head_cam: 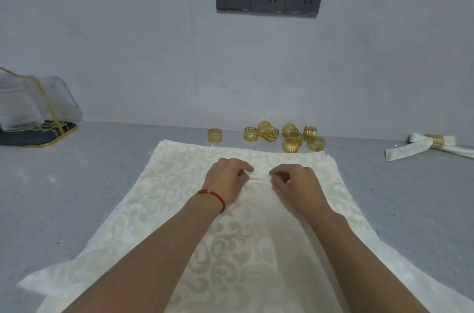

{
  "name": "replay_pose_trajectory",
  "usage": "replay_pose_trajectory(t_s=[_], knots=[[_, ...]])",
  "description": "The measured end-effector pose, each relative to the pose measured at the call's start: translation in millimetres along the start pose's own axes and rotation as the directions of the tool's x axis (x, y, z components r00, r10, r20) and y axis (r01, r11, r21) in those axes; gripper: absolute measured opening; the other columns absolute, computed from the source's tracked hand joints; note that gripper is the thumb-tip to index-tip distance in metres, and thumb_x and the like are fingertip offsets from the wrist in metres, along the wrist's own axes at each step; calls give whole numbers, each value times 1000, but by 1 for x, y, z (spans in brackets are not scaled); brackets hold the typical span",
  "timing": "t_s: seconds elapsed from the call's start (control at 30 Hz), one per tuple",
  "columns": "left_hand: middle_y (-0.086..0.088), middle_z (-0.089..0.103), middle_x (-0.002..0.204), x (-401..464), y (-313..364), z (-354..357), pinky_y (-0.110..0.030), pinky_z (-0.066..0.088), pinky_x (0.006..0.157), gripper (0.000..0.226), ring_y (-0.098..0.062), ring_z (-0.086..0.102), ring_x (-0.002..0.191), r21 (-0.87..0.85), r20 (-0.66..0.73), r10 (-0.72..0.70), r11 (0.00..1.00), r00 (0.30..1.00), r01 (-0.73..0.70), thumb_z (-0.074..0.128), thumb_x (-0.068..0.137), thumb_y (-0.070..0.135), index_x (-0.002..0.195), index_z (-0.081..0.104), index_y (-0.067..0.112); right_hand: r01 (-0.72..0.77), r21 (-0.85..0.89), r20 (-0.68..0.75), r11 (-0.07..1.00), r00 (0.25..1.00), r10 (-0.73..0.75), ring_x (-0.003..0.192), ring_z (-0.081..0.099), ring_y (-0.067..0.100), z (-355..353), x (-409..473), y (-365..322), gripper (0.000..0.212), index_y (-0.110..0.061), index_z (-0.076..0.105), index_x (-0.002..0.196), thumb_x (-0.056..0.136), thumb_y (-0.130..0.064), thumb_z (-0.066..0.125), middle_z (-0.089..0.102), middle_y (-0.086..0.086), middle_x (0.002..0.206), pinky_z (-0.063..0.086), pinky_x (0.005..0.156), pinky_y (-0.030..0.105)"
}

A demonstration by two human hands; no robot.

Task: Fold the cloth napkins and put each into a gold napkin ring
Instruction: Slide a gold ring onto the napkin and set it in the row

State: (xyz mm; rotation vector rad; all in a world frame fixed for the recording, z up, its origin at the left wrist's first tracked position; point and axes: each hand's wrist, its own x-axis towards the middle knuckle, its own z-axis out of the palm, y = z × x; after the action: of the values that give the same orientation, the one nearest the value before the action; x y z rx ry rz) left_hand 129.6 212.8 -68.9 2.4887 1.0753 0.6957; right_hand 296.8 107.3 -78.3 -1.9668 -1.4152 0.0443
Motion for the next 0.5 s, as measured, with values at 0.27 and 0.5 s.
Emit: replay_pose_trajectory(t_s=[0.27,0.5], knots=[[1,62,94,5,2,-2,-32,52,83,24,-24,60,89,90,143,10,996,990,-23,62,91,5,97,73,24,6,-16,46,1000,999,-5,101,59,13,1,0,7,10,-19,80,98,90,-19,73,65,-3,106,46,83,27],[6,64,97,7,15,-6,-34,31,80,24,-21,54,99,432,150,122,884,981,-176,57,90,7,86,49,30,173,-250,196,953,973,-125,86,60,19,-15,3,-2,9,-23,63,88,93,-15,64,67,-8,88,44,77,36]])
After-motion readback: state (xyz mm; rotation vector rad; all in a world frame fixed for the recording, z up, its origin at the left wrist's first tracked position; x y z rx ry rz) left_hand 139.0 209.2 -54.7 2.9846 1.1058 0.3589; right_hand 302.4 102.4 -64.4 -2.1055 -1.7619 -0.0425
